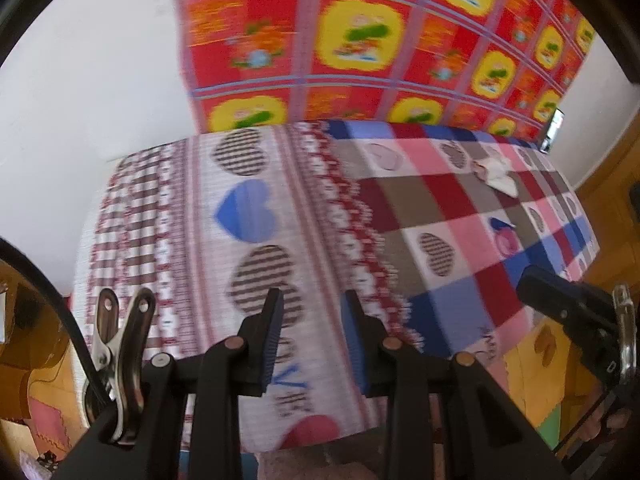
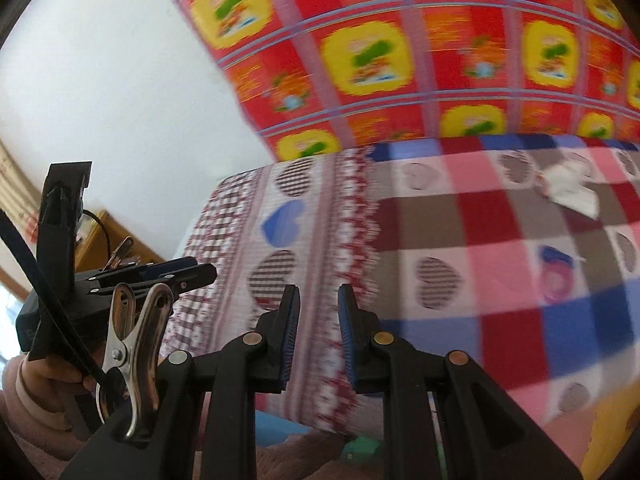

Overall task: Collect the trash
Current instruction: 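Move both grippers back from the bin over the bed, then lower the left gripper toward the crumpled white tissue on the bed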

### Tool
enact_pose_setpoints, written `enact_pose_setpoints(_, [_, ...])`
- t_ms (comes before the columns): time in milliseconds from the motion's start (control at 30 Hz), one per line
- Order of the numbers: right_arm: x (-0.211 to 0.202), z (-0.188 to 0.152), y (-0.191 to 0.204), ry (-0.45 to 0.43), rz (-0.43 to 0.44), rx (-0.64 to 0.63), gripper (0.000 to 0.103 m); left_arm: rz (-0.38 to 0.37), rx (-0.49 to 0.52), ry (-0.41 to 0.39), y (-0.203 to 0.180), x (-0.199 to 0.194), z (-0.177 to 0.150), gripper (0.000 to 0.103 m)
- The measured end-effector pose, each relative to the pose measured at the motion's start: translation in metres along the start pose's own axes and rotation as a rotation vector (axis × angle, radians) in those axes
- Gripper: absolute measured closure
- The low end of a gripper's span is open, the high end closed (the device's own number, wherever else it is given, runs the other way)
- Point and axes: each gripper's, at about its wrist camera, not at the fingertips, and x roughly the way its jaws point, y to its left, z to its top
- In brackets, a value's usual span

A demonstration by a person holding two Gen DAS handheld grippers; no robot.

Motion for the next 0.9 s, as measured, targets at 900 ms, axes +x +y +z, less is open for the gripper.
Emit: enact_pose_setpoints(900, [-0.06,-0.013,-0.155,-0.045,-0.183,0.196,0.082,-0.158,0.247,0.033,-0.165,0.065,0.066,0.072])
